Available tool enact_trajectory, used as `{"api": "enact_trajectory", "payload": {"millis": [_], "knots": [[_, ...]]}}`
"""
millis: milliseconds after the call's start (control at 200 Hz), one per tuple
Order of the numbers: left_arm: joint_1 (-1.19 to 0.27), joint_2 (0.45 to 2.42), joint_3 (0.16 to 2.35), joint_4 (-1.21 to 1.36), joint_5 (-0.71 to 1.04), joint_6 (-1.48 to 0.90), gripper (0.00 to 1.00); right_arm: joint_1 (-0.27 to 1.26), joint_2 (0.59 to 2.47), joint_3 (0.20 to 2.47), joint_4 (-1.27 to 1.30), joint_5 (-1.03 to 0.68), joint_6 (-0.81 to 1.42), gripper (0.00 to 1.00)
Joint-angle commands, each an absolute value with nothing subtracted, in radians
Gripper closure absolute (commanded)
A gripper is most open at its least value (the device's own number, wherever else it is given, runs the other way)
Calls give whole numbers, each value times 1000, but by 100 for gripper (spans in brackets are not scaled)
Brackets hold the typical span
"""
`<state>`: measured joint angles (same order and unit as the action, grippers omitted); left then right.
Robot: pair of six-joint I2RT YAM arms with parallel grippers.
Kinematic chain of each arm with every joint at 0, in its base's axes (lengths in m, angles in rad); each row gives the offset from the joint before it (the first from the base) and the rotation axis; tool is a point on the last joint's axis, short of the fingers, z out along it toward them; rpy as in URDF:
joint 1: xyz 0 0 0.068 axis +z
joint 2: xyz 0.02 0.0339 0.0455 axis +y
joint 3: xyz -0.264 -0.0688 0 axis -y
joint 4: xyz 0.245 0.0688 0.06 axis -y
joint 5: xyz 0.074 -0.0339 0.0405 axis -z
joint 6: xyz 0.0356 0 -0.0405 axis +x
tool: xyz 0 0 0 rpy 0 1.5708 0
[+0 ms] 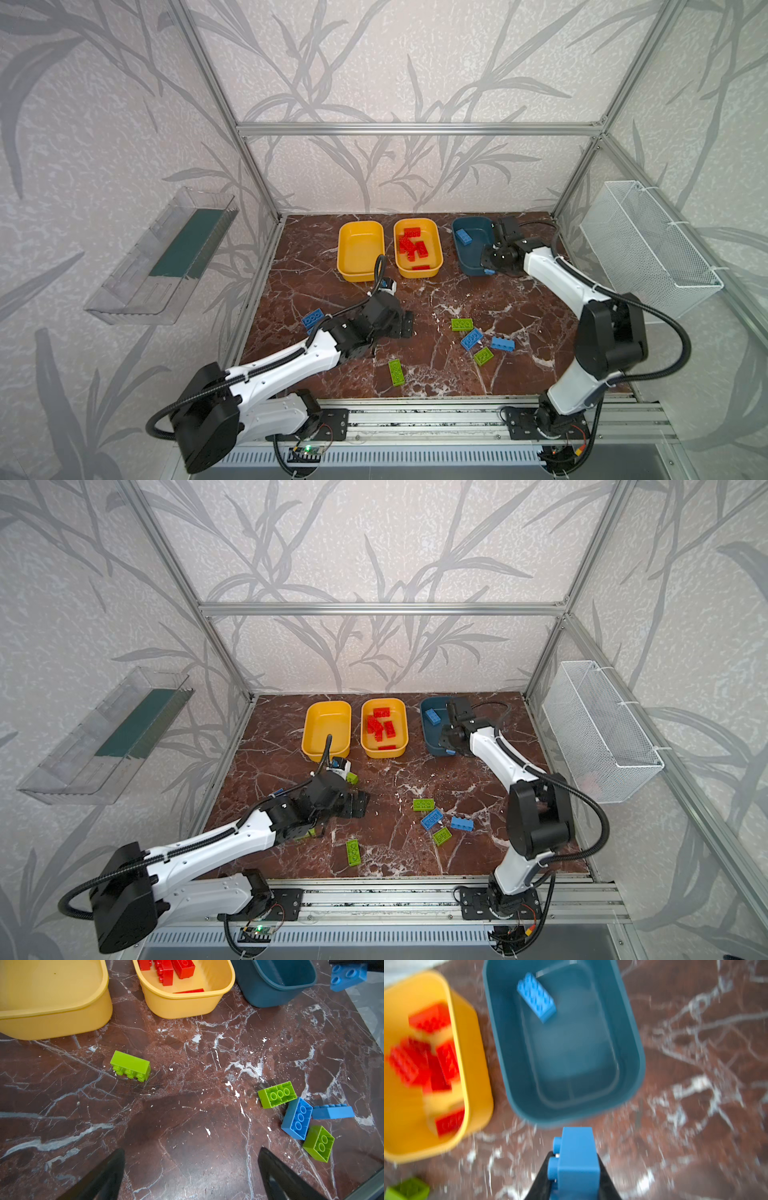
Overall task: Sort the legos into containers by color
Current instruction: 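Grasp another blue brick with the right gripper and lift it toward the teal bin, then drop the blue brick into the teal bin and move the right gripper back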
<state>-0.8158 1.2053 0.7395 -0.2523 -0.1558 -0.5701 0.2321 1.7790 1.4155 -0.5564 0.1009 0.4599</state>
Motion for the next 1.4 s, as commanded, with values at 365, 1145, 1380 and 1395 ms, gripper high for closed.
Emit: {"api": "enact_trajectory", "payload": {"millis": [365, 1145, 1380, 1395], "knots": [[-643, 1427, 943, -215, -36, -538, 1, 131, 2352, 2051, -642, -23, 368, 50], [-776, 1025, 640, -230, -10, -673, 1, 328, 1392, 934, -636, 87, 443, 8], [-832, 900, 547, -249, -62, -722, 1, 372, 1252, 746, -656, 79, 499, 7], [-832, 894, 546, -251, -66, -722, 1, 373, 1249, 738, -656, 77, 502, 7]]}}
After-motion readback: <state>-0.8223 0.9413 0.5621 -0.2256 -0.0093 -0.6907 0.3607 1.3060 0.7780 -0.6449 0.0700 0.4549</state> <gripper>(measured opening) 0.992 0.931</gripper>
